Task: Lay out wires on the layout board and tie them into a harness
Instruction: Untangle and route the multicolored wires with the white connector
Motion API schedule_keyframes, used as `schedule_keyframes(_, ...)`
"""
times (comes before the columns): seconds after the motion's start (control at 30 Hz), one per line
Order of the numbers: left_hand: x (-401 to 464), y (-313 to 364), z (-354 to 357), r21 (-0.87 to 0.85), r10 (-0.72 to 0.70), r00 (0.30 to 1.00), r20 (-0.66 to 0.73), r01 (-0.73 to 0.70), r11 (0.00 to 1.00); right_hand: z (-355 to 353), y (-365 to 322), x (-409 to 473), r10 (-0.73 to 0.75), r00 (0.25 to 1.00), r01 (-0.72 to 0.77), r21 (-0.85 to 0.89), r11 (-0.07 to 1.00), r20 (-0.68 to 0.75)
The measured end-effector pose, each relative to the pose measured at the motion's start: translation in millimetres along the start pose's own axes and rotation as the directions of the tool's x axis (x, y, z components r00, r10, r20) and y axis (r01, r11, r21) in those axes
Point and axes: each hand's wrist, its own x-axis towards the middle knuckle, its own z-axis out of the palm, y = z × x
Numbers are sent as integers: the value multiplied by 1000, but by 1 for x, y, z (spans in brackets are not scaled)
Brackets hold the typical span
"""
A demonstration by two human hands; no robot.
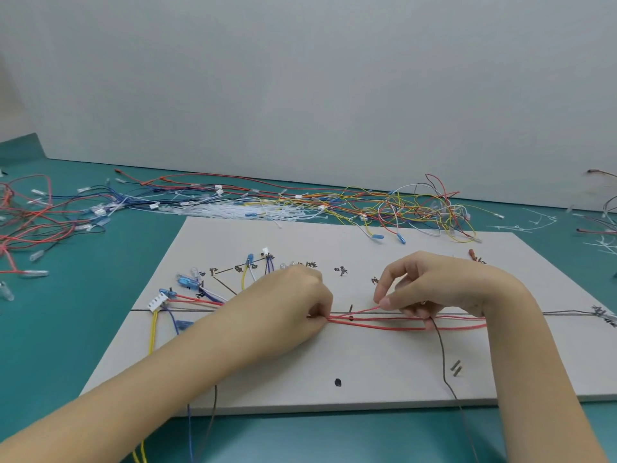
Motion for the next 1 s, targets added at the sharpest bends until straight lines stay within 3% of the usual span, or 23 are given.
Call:
schedule_keyframes(0.33,13,23,13,296,84,993,81,-105,950,-8,9,-3,48,999,-48,64,997,0)
schedule_keyframes(0.67,10,21,17,218,70,997,26,-74,973,-1,-8,-1,-8,1000,8,-75,997,-5)
schedule_keyframes(0.87,10,19,18,166,71,997,3,-71,984,9,-24,6,-236,969,245,153,957,-76)
schedule_keyframes(1.0,8,18,18,147,93,996,-6,-92,985,10,-29,16,-278,959,282,343,896,-63)
